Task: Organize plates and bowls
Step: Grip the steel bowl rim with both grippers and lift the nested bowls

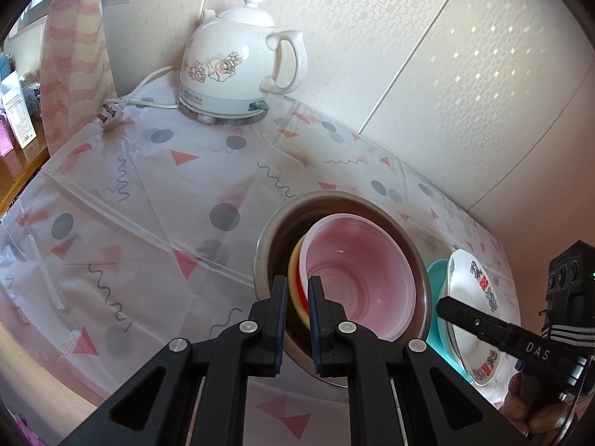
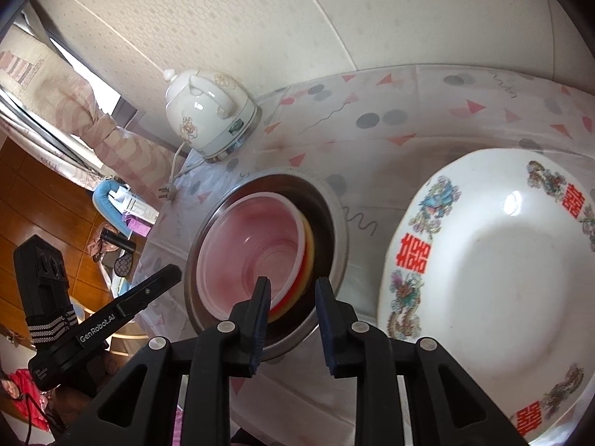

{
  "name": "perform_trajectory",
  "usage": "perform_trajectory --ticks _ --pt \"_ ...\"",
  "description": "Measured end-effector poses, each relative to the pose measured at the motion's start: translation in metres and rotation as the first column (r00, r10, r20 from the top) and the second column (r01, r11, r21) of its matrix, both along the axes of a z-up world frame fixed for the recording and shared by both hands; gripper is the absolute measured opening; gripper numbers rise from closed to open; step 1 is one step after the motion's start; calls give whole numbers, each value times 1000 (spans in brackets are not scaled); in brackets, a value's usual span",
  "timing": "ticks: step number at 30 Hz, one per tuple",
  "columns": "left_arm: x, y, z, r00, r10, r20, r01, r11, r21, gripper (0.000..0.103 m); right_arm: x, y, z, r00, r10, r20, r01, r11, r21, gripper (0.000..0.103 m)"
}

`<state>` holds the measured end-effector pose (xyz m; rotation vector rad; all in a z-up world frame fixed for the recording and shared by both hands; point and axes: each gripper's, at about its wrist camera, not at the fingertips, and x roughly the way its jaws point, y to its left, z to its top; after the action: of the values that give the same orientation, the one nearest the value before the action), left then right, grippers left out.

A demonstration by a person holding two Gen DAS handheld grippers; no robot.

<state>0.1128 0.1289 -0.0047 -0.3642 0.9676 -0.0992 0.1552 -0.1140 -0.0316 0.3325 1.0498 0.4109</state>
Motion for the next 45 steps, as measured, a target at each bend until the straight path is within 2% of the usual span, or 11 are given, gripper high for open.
perform_trajectory --ticks 7,13,18,21,26,31,34,45 --pt "-5 11 1 999 32 1 -32 999 22 11 5 -6 1 999 -34 24 36 998 -59 29" --pt "-6 22 -4 999 52 -11 -52 998 27 12 12 -1 1 999 -16 52 23 990 -140 28" --pt "-6 20 -6 1000 30 -5 -30 998 47 18 18 3 -3 998 1 60 11 981 -196 28" --pt "-4 18 -7 1000 23 -12 -23 999 40 18 19 5 -1 997 6 75 11 973 -229 28" --pt "0 11 -10 1000 -1 -11 2 997 74 18 24 10 -4 998 34 62 -17 968 -252 28" --pt "3 4 -12 1000 -27 4 26 993 116 18 28 16 -9 997 56 50 -41 963 -267 20" --pt "5 2 -14 999 -32 3 32 991 132 18 31 18 -11 997 63 39 -51 963 -266 20" --pt "11 0 -24 999 -44 -16 45 990 132 18 35 30 -20 996 89 20 -79 953 -292 19"
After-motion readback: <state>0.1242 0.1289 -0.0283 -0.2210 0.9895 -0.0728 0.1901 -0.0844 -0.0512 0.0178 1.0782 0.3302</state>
